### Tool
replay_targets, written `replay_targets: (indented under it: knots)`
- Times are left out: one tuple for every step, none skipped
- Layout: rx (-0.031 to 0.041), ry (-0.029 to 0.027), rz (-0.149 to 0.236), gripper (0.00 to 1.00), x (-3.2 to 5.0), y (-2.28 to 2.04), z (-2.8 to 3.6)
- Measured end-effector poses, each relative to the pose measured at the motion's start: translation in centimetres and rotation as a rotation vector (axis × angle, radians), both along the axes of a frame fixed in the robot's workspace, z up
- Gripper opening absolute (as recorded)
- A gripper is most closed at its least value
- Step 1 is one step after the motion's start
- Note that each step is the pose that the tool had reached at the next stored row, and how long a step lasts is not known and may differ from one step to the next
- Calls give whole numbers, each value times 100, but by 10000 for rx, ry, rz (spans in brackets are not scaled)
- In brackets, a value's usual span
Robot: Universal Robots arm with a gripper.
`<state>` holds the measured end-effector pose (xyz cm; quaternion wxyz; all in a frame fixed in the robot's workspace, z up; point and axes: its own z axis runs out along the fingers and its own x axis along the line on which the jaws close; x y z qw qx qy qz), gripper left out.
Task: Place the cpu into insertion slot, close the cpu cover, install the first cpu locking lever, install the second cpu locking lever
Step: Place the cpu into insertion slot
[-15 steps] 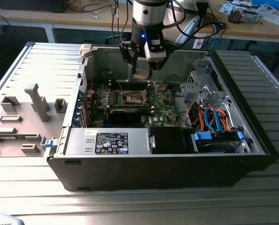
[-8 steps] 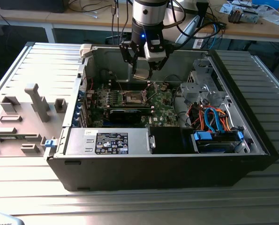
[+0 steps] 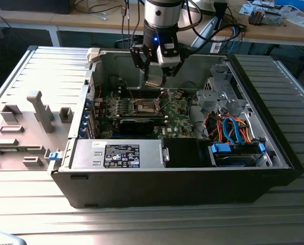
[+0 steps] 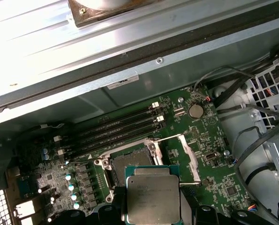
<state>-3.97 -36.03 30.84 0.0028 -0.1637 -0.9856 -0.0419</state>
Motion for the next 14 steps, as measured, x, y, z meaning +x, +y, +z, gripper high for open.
replay_targets:
  knots:
    - [0,0,-10,55,0,0,0]
    - [0,0,-31,55,0,0,0]
    - [1,0,-44,55,0,0,0]
    - [1,0,-52,55,0,0,0]
    - [0,0,-83,55,0,0,0]
    - [1,0,-119,55,0,0,0]
    - [0,0,-122,55,0,0,0]
    - [0,0,-126,55,0,0,0]
    - [0,0,-132,55,0,0,0]
    - [1,0,-136,55,0,0,0]
    - [0,0,-141,55,0,0,0]
    - [0,0,-145,55,0,0,0]
    - [0,0,-161,55,0,0,0]
    - [0,0,-172,55,0,0,0]
